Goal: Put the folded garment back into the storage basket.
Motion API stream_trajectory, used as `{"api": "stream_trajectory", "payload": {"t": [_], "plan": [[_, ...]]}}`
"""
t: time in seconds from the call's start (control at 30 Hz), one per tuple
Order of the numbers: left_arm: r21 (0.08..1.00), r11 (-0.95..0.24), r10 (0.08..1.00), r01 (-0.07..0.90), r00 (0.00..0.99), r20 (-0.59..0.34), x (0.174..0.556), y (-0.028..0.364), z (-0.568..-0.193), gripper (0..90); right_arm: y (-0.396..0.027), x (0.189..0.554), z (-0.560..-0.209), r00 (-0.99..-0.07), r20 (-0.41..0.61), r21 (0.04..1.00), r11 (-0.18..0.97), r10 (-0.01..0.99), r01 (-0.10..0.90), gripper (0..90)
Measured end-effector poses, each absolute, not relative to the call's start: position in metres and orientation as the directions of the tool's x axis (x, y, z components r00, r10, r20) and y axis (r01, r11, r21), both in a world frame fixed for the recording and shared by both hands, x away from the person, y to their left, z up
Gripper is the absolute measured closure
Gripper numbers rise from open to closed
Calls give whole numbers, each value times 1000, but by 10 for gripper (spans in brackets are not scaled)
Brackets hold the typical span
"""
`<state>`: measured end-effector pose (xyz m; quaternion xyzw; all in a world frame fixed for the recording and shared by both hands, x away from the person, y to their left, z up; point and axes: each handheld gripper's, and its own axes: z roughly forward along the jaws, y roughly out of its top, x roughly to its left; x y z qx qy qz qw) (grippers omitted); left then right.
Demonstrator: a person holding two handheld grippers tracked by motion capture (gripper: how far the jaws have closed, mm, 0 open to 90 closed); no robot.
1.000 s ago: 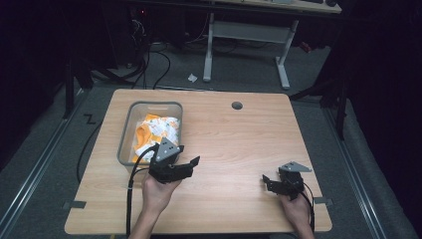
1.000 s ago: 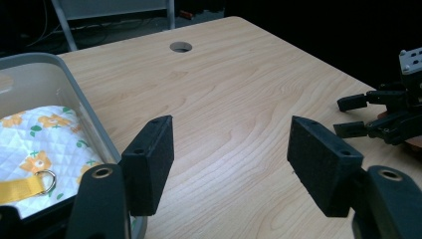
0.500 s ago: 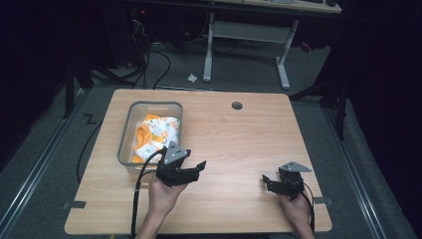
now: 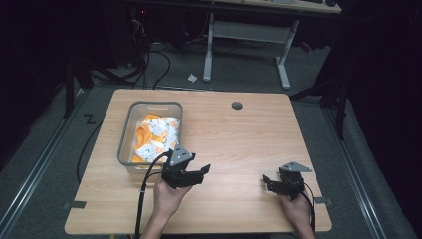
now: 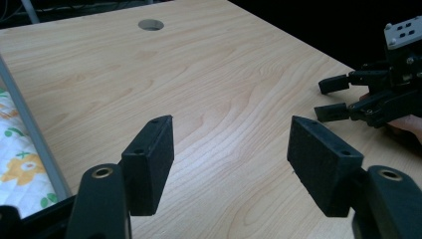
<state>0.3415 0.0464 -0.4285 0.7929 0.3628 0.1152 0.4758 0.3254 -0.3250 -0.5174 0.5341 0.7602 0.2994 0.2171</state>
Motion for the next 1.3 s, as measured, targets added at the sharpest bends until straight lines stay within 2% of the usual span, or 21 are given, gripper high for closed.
{"api": "stream_trajectory", "payload": {"t": [1.3], "plan": [[784, -310, 677, 539, 704, -216, 353, 18, -470, 354, -325, 325, -517, -336, -10, 687, 250, 942, 682, 258]]}}
